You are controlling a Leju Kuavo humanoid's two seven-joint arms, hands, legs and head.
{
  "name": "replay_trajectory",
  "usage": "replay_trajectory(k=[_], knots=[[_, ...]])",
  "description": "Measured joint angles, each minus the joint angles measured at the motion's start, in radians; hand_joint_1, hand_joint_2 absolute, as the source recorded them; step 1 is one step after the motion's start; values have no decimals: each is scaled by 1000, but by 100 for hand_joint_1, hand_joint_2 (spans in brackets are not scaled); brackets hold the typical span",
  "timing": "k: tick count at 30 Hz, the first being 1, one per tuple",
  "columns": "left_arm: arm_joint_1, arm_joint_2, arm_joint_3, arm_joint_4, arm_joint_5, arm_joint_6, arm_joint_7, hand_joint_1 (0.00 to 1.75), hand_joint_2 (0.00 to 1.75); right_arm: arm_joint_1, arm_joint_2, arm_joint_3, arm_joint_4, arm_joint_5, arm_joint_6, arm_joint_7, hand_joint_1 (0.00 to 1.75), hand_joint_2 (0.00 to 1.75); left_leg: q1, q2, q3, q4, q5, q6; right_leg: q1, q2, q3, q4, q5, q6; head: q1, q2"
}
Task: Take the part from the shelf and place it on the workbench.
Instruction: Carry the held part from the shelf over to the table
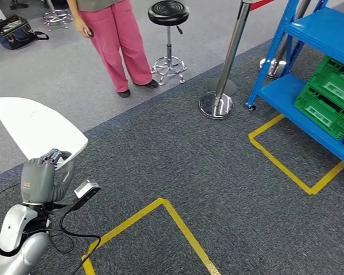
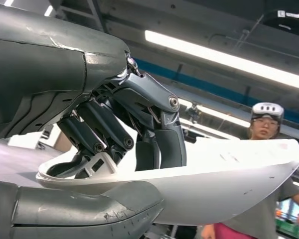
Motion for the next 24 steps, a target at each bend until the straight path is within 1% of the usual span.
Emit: replay_trajectory(k=[1,2,3,4,5,6,7,8,9,10,11,12,13,14,15,16,17,18,19,20,21,22,23,24], knots=[[-1,1,1,0,1,0,0,175,175,0,0,0,-1,-1,0,0,0,0,-2,23,-9,17,-14,-4,-2,-15,3,-8,4,-3,-2,0],[-3,1,1,0,2,-1,0,175,175,1,0,0,-2,-1,0,0,0,0,-5,56,-25,53,-38,-8,-4,-30,6,-15,7,-6,-4,0],[-4,0,1,0,3,-1,0,175,175,2,0,0,-3,-1,0,1,0,0,-6,93,-51,109,-71,-11,-1,-45,7,-17,7,-9,-6,0],[-5,0,0,0,4,-2,0,175,175,3,0,1,-3,-2,0,1,0,0,-4,114,-81,175,-104,-15,0,-61,8,-17,6,-11,-8,0],[-4,-1,0,0,5,-3,0,175,175,4,0,1,-3,-2,0,1,0,0,-3,124,-105,232,-126,-19,1,-76,8,-17,4,-12,-8,0],[-2,-2,0,0,6,-3,0,175,175,4,0,1,-3,-2,0,1,0,0,-1,129,-117,262,-130,-22,2,-91,8,-16,2,-12,-8,0],[-1,-2,0,0,6,-4,0,175,175,4,0,2,-3,-2,0,2,0,0,-1,132,-110,253,-115,-24,2,-105,9,-16,0,-11,-8,0],[0,-2,0,0,7,-4,1,175,175,4,0,2,-3,-2,0,3,0,0,0,139,-83,205,-84,-25,2,-119,11,-15,-2,-10,-8,0],[-1,-2,1,0,7,-5,1,175,175,5,0,2,-3,-2,0,3,0,0,-2,158,-43,131,-50,-23,3,-132,15,-14,-5,-8,-8,0],[-1,-2,1,0,8,-5,2,175,175,5,0,2,-3,-2,0,4,0,0,-6,184,-6,62,-27,-18,5,-143,17,-12,-9,-4,-8,0],[-2,-2,2,0,9,-6,3,175,175,5,0,2,-3,-2,0,4,0,0,-10,203,20,10,-13,-11,8,-154,20,-10,-12,0,-8,0],[-3,-2,3,0,10,-7,4,175,175,6,0,2,-3,-2,0,4,0,0,-14,215,32,-16,-10,-3,11,-164,21,-9,-15,5,-7,0],[-3,-2,4,-1,12,-8,4,175,175,7,0,2,-3,-2,0,4,0,0,-18,211,31,-20,-12,4,13,-174,23,-9,-17,8,-7,0],[-2,-3,5,-1,14,-9,5,175,175,7,-1,2,-3,-2,0,4,0,0,-17,197,30,-22,-10,10,13,-186,25,-10,-18,12,-7,0],[-1,-3,7,-1,15,-10,6,175,175,7,-2,2,-3,-1,0,5,0,0,-15,186,30,-25,-7,16,12,-182,25,-7,-23,18,-7,0],[-1,-3,8,-2,16,-11,6,175,175,6,-2,2,-3,-1,0,4,0,0,-11,174,31,-28,-4,21,11,-161,18,8,-36,24,-5,0],[-2,-3,9,-4,16,-11,6,175,175,5,-3,1,-3,0,0,2,0,0,-7,164,31,-31,0,27,8,-130,1,46,-59,30,-2,0],[-2,-3,9,-5,17,-12,6,175,175,4,-3,1,-3,0,0,1,0,0,-5,153,31,-32,2,30,4,-94,-28,105,-91,35,0,0],[-3,-4,9,-6,17,-12,6,175,175,2,-3,1,-3,0,0,-1,0,0,-3,141,29,-32,3,32,2,-70,-64,179,-124,39,2,0],[-2,-5,9,-6,17,-13,6,175,175,1,-3,1,-3,0,0,-2,0,0,-3,128,28,-32,4,33,0,-61,-98,248,-149,42,3,0],[-1,-6,8,-6,17,-13,6,175,175,1,-3,2,-3,0,0,-2,0,0,-3,114,28,-32,4,33,-1,-59,-120,289,-156,44,3,0],[0,-7,8,-6,17,-13,6,175,175,0,-3,1,-3,0,0,-2,0,0,-2,99,29,-31,5,32,-3,-58,-124,290,-141,45,3,0],[0,-7,8,-6,17,-13,6,175,175,0,-3,1,-3,0,0,-2,0,0,-1,84,30,-31,5,31,-5,-54,-107,249,-108,45,3,0],[-1,-8,8,-6,17,-13,6,175,175,0,-4,1,-3,-1,0,-2,0,0,0,69,31,-30,5,29,-9,-42,-77,179,-67,46,3,0]])
